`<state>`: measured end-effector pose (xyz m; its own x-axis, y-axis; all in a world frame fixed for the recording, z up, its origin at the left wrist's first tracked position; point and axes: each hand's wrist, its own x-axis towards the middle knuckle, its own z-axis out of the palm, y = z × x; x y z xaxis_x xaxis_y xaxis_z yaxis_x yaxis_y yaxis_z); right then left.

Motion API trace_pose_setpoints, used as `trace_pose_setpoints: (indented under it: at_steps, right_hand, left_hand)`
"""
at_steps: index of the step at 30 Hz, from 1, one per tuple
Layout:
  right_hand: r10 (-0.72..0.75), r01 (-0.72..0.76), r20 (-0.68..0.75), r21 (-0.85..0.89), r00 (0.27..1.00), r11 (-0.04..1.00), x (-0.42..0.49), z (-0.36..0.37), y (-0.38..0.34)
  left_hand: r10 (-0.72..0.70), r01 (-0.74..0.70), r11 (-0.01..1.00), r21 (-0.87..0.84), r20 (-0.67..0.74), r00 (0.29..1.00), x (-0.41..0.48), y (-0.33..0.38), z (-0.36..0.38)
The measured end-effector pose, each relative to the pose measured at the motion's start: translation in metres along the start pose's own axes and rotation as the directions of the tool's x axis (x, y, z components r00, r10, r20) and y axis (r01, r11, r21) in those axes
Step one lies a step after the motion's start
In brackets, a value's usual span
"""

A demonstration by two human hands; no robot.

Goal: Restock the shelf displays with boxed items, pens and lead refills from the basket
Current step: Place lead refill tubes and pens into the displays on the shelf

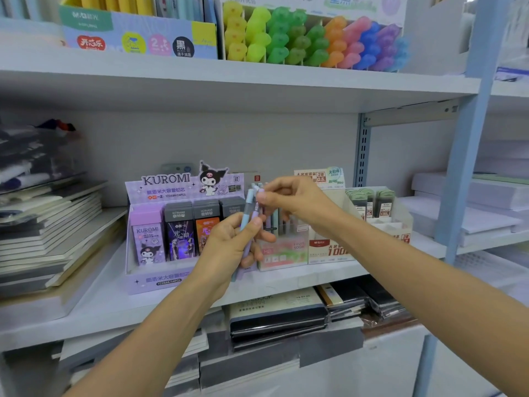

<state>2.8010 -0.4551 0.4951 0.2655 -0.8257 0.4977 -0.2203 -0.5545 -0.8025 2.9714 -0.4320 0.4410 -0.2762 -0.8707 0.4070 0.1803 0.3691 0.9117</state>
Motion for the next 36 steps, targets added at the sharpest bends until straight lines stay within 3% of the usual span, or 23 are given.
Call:
trace_pose_setpoints:
  at_steps: [6, 10, 19, 25, 32, 36]
  right_hand:
    - [0.048, -0.047, 0.001, 0.15, 0.999, 0.988, -0.007, -0.012, -0.009]
    - [0.007, 0.023, -0.136, 0.217, 0.991, 0.976, -0.005, -0.031, -0.019]
    - [-0.046, 0.039, -0.372, -0.027, 0.927, 0.999, 0.01, -0.059, -0.012]
    - [-0.052, -0.016, -0.279, -0.236, 0.959, 0.972, 0.016, -0.044, 0.017]
    - [0.002, -0.033, -0.129, -0.239, 0.992, 0.97, 0.016, -0.061, 0.022]
    - [-0.023, -0.011, -0.131, -0.247, 0.991, 0.969, 0.019, -0.048, 0.023]
  left_hand:
    - [-0.039, 0.036, 0.994, -0.104, -0.025, 0.999, -0.001, 0.003, 0.012]
    - [-0.034, 0.032, 0.998, -0.054, -0.031, 0.999, -0.001, 0.005, 0.011]
    - [-0.054, 0.055, 0.998, 0.011, -0.039, 0.998, -0.002, 0.004, 0.008]
    - [-0.025, 0.027, 0.999, 0.019, -0.124, 0.992, -0.001, 0.0, 0.006]
    - [0.063, -0.033, 0.986, 0.162, -0.185, 0.981, 0.0, -0.007, 0.002]
    - [0.07, -0.033, 0.985, 0.169, -0.217, 0.974, 0.004, -0.007, 0.007]
